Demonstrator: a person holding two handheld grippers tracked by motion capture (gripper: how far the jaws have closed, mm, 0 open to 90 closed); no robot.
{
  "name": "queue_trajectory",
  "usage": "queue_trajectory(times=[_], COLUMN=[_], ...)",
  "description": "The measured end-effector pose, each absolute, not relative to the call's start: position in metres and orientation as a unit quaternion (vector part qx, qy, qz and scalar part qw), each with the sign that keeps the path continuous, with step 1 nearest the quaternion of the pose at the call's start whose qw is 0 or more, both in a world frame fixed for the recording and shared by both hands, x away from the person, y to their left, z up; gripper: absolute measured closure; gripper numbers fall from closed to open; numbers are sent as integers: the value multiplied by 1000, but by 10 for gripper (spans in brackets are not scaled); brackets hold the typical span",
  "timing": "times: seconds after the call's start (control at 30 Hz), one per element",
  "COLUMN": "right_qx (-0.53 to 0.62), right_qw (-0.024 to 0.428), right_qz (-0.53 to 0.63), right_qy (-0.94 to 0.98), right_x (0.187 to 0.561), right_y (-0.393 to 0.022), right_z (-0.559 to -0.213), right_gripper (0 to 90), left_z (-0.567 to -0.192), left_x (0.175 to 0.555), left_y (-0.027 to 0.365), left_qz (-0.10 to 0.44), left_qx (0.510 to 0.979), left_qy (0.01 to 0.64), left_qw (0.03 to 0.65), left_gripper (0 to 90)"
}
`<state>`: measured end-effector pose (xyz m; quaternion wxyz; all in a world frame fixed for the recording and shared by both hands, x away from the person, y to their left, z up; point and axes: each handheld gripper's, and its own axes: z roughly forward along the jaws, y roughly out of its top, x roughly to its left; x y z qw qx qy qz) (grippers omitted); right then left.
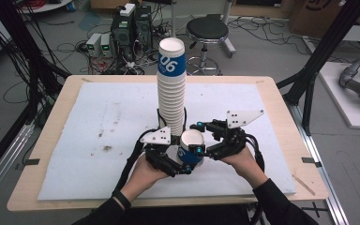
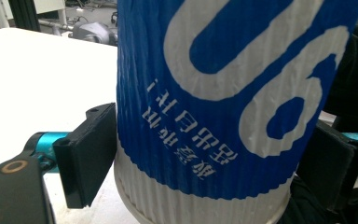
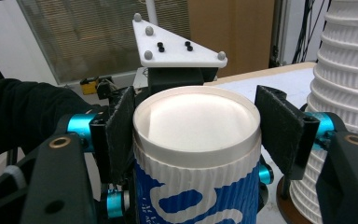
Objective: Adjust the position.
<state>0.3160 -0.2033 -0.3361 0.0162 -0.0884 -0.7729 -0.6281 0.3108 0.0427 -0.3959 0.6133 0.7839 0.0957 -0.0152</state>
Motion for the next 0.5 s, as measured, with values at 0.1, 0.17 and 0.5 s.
queue_trajectory(times=[0.1, 0.17, 0.5], right_qx=[-88, -87, -95], right_qw=[16, 16, 32], right_qz=[-629, -628, -606], right_qy=[-772, -773, -789], right_x=[316, 317, 321], right_y=[-203, -203, -205], right_z=[-336, -336, -332], right_gripper=[322, 321, 207], left_z=[-396, -396, -394], left_x=[311, 311, 312], left_y=[43, 43, 46], left_qz=[-14, -14, -23], left_qx=[785, 785, 797], left_qy=[96, 96, 92], left_qw=[612, 612, 597], left_gripper=[152, 160, 177])
